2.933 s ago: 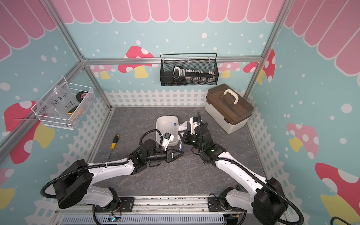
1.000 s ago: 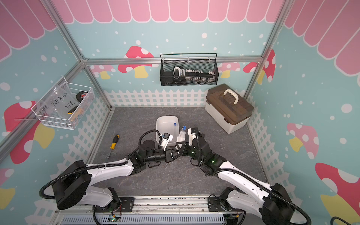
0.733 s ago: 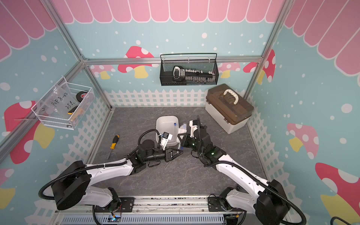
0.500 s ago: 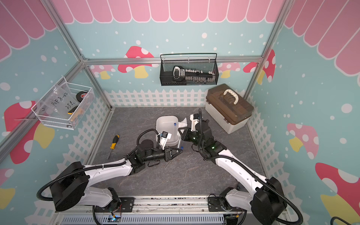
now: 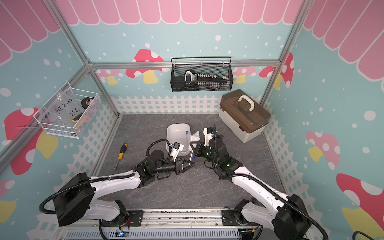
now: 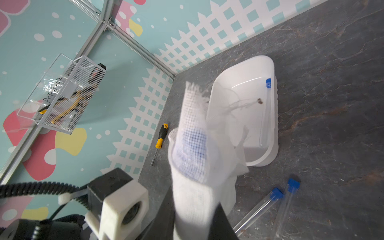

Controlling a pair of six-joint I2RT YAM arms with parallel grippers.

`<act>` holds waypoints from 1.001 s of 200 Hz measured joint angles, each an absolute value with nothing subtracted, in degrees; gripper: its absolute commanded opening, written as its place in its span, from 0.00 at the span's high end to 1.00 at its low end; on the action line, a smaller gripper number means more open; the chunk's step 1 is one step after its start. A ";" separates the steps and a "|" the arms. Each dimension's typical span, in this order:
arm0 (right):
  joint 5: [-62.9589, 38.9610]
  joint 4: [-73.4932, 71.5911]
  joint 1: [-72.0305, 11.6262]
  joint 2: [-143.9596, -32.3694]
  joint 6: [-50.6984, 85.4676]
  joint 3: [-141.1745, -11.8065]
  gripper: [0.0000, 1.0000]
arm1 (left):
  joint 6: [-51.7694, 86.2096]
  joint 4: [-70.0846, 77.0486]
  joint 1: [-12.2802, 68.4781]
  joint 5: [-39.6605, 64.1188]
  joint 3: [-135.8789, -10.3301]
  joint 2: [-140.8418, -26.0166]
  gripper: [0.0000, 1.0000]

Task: Wipe the exteriors of test tubes
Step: Wipe the dirt from the test tube.

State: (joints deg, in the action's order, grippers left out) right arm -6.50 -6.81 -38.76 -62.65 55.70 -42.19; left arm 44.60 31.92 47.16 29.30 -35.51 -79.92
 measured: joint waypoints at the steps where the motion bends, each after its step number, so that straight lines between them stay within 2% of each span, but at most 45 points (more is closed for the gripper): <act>1: -6.44 -6.81 -38.85 -62.59 55.75 -42.11 0.81 | 44.62 31.92 47.16 29.32 -35.51 -79.92 0.93; 40: -4.23 -6.87 -42.81 -59.59 58.19 -37.89 0.81 | 44.80 31.92 47.16 29.36 -35.51 -79.94 0.93; 98: -2.44 -4.80 -43.13 -60.20 57.34 -39.70 0.81 | 44.80 32.45 47.00 29.17 -35.51 -79.94 0.93; 200: -8.88 -1.08 -32.51 -68.45 50.85 -53.01 0.81 | 44.75 34.15 46.57 27.62 -35.51 -79.92 0.93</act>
State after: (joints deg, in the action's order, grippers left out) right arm -8.88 -1.08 -32.51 -68.45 50.85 -53.01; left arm 44.75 34.15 46.57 27.62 -35.51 -79.92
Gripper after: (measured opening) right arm 0.194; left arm 0.136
